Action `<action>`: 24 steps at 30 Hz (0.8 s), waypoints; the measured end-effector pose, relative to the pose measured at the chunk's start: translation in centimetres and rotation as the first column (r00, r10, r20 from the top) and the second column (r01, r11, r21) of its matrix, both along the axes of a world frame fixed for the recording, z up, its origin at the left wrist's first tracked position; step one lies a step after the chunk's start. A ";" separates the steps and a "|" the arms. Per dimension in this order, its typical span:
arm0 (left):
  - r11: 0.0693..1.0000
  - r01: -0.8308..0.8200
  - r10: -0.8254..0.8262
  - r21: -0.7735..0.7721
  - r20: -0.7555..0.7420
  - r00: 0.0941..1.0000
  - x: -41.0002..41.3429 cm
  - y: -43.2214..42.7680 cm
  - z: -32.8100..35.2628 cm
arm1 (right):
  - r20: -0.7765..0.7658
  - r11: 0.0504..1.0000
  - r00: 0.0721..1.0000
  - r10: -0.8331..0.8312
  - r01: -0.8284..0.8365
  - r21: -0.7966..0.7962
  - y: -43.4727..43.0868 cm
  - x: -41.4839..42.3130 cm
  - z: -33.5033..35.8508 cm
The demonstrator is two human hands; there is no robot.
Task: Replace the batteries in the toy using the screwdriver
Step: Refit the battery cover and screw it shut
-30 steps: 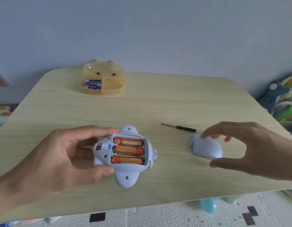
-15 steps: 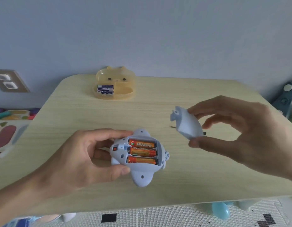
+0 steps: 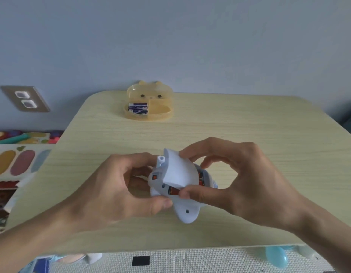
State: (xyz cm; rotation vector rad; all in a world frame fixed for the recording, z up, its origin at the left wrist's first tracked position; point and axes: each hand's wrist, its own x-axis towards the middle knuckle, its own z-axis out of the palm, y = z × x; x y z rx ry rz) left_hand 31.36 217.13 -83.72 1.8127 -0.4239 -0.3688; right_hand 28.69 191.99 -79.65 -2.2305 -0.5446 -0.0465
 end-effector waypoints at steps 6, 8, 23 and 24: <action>0.999 0.033 -0.032 -0.021 0.013 0.999 0.0 0.0 0.1 | 0.027 0.995 0.999 -0.034 0.036 -0.089 -1.0 -0.6 -0.3; 0.999 0.036 -0.035 -0.016 0.028 0.999 0.1 -0.1 0.1 | 0.031 0.995 0.999 -0.029 0.032 -0.096 -1.2 -0.7 -0.3; 0.992 0.053 -0.072 -0.115 -0.162 0.984 -0.3 -0.2 1.2 | -0.072 0.997 0.996 -0.054 0.058 0.053 -1.1 -1.3 -1.6; 0.993 0.033 -0.053 -0.114 -0.174 0.983 -0.3 -0.2 1.3 | -0.063 0.997 0.996 -0.055 0.058 0.048 -1.0 -1.3 -1.7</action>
